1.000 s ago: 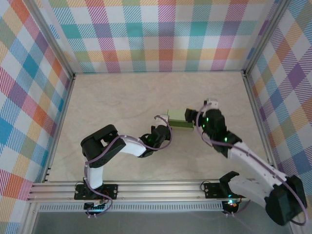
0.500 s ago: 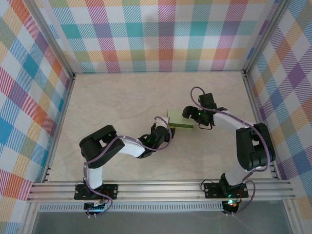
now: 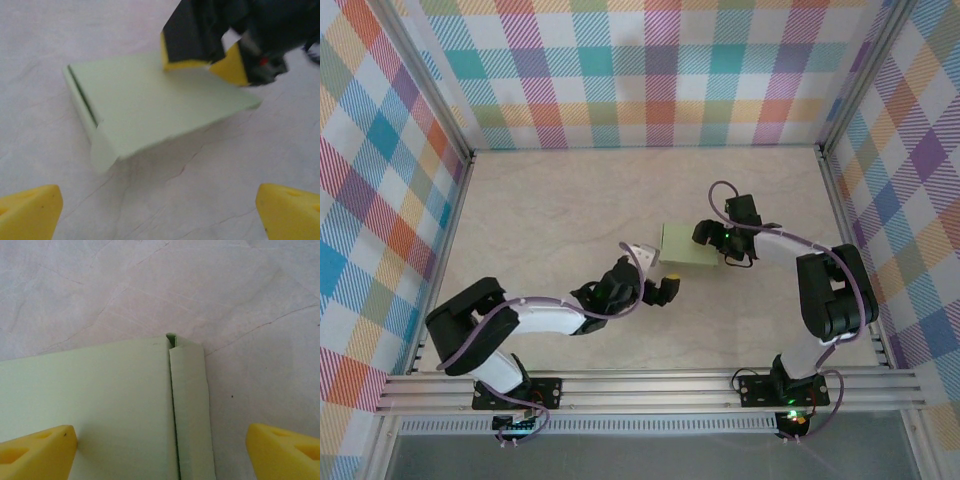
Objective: Fold the paper box
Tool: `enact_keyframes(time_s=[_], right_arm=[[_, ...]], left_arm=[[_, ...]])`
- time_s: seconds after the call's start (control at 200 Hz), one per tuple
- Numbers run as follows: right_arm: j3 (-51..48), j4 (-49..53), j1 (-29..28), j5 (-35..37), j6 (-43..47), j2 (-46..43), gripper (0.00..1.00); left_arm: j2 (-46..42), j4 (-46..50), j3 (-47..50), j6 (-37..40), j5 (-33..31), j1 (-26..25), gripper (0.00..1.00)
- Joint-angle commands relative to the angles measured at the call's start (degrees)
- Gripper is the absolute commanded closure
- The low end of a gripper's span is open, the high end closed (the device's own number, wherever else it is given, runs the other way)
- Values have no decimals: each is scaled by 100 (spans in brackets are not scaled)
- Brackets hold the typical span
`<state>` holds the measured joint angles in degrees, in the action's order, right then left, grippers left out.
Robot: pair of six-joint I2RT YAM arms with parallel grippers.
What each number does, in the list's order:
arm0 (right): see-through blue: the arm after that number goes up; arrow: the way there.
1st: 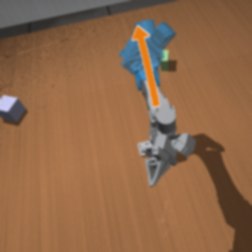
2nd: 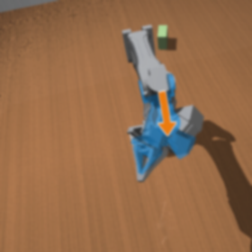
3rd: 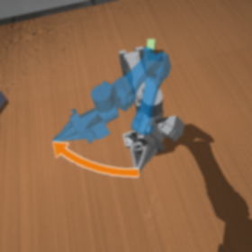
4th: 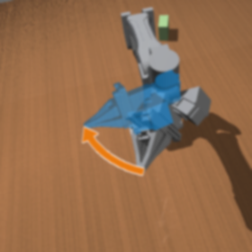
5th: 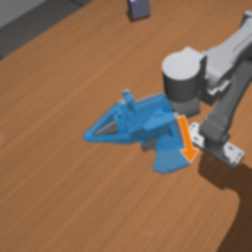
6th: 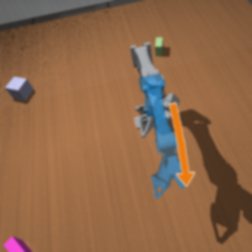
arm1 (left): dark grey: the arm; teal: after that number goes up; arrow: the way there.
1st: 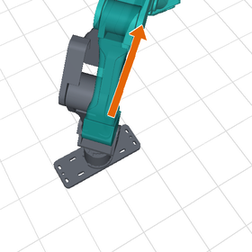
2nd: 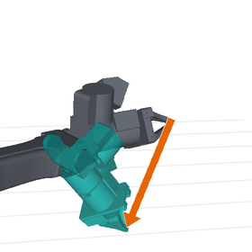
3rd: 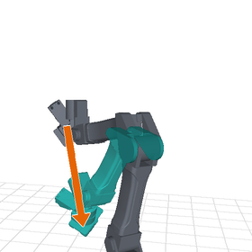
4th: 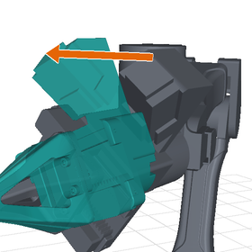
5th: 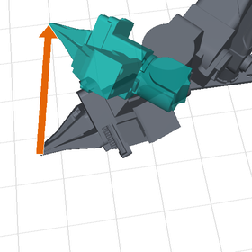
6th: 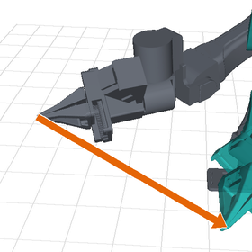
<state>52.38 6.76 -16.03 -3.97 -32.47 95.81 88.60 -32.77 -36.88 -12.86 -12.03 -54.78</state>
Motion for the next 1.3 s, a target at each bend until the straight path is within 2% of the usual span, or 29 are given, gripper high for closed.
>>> enact_keyframes(time_s=[0.0,0.09,0.315,0.39,0.47,0.53,0.56,0.625,0.81,0.895,1.1,1.295], right_arm=[[-119,-244,46,-52,169,94,15],[-149,-246,39,10,314,169,16],[-260,-400,40,-98,392,211,25],[-246,-413,45,-126,386,201,27],[-237,-476,54,-211,347,171,27],[-237,-491,56,-317,293,146,27],[-245,-516,73,-380,257,133,27],[-274,-607,137,-573,152,99,27],[-443,-996,408,-1340,-146,53,23],[-528,-1182,532,-1632,-300,28,23],[-744,-1720,790,-2216,-605,61,21],[-1057,-2777,1105,-3090,-1162,268,20]], left_arm=[[-120,583,-548,-460,556,292,0],[68,1075,-1091,-1118,780,702,0],[1001,2402,-2428,-1822,1374,1433,0],[1392,2853,-2823,-1859,1568,1594,11],[1737,3084,-3098,-1804,1788,1713,32],[2017,3360,-3372,-1757,1935,1788,36],[2135,3452,-3481,-1732,2021,1817,41],[2291,3445,-3562,-1722,2145,1839,50],[2572,3339,-3627,-1730,2412,1857,54],[2601,3248,-3489,-1787,2418,1879,66],[2502,2880,-3114,-1973,2523,1975,69],[2434,2367,-2695,-2225,2898,2182,68]])
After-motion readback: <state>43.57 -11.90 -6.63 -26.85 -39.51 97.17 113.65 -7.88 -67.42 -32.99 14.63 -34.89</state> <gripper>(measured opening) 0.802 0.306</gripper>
